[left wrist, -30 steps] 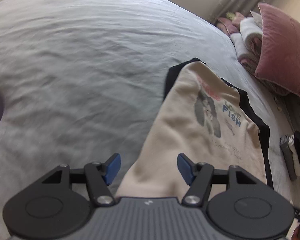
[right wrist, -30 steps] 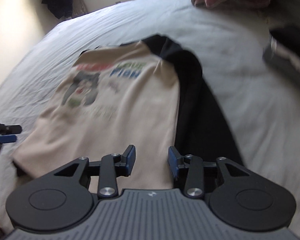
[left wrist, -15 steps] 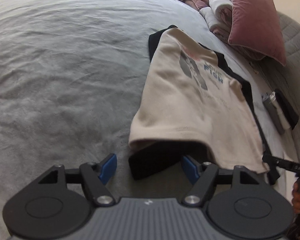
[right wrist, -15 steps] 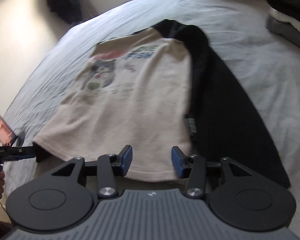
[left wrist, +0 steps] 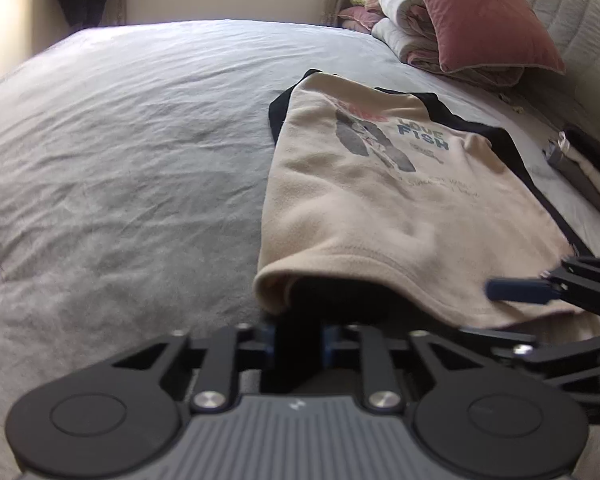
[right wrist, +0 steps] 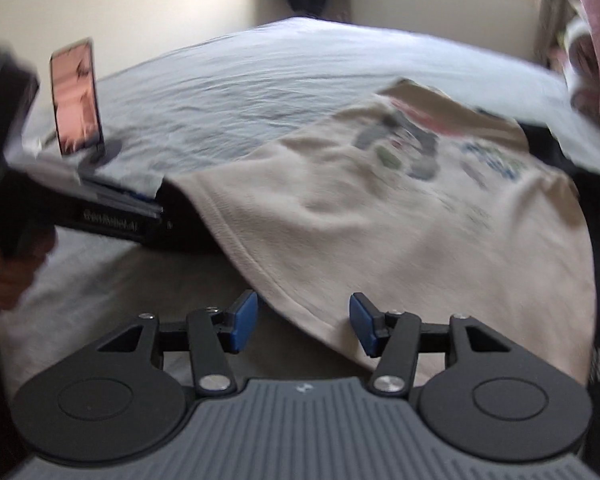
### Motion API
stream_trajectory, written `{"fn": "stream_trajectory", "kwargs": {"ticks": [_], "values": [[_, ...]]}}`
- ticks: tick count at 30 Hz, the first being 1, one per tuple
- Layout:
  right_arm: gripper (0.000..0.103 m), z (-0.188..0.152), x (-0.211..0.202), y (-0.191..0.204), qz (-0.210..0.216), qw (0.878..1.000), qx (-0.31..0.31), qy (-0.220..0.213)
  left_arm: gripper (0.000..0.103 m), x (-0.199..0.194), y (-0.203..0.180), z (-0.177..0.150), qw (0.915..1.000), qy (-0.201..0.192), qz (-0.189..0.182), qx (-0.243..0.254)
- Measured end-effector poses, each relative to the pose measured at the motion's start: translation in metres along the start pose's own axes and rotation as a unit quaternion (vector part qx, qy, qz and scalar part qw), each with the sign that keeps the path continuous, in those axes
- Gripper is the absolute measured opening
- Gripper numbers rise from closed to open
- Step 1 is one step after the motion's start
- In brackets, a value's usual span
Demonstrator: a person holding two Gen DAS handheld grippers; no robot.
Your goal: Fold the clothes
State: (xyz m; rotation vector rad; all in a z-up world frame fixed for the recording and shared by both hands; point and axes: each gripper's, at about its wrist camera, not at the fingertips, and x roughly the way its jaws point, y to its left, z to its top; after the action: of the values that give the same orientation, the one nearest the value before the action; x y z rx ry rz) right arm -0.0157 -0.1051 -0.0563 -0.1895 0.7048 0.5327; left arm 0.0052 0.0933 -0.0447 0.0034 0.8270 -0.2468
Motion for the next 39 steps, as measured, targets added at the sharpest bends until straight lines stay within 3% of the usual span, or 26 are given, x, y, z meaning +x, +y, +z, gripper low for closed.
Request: {"fn": "stream_trajectory", "kwargs": {"ticks": [2, 7, 10, 14, 19, 22, 26, 27, 32, 35, 37, 39], "values": [[0.051, -0.005, 0.01, 0.008, -0.02, 0.999, -0.026, -0.012, 0.016, -0.002, 0.0, 0.0, 0.9998, -0.006, 0.013, 0.013], [0.009, -0.008, 0.01, 0.003, -0.055, 0.997, -0.05, -0.033, 0.014, -0.008, 0.012, 0.005, 0.9988, -0.013, 0.045, 0.012], [0.007, -0.004, 0.002, -0.007, -0.051, 0.997, -0.036, -0.037, 0.005, -0.014, 0.024, 0.013, 0.9974, -0.027, 0.067, 0.002], [0.007, -0.001, -0.006, -0.014, -0.072, 0.996, -0.022, -0.038, 0.005, -0.019, 0.041, 0.026, 0.991, -0.048, 0.124, -0.01], [0.007, 0.001, -0.017, -0.028, -0.062, 0.998, 0.008, -0.033, 0.005, -0.018, 0.058, 0.04, 0.9872, -0.058, 0.14, -0.049], [0.007, 0.0, -0.024, -0.031, -0.064, 0.997, 0.01, -0.03, 0.005, -0.013, 0.056, 0.051, 0.973, -0.088, 0.209, -0.041], [0.007, 0.003, -0.033, -0.043, -0.063, 0.997, 0.037, -0.031, 0.006, -0.019, 0.06, 0.065, 0.9393, -0.156, 0.3, -0.058], [0.007, 0.002, -0.034, -0.044, -0.059, 0.997, 0.042, -0.029, 0.006, -0.02, 0.062, 0.067, 0.9377, -0.159, 0.302, -0.068], [0.012, -0.002, -0.036, -0.052, -0.035, 0.997, 0.066, -0.015, 0.018, -0.024, 0.065, 0.068, 0.9571, -0.119, 0.241, -0.107], [0.023, -0.006, -0.043, -0.056, -0.019, 0.997, 0.08, -0.007, 0.036, -0.03, 0.062, 0.061, 0.9668, -0.097, 0.203, -0.121], [0.047, -0.009, -0.053, -0.062, -0.012, 0.995, 0.097, -0.009, 0.043, -0.033, 0.06, 0.054, 0.9727, -0.082, 0.174, -0.13], [0.049, -0.011, -0.064, -0.072, -0.008, 0.993, 0.118, -0.013, 0.047, -0.036, 0.059, 0.046, 0.9772, -0.068, 0.145, -0.139]]}}
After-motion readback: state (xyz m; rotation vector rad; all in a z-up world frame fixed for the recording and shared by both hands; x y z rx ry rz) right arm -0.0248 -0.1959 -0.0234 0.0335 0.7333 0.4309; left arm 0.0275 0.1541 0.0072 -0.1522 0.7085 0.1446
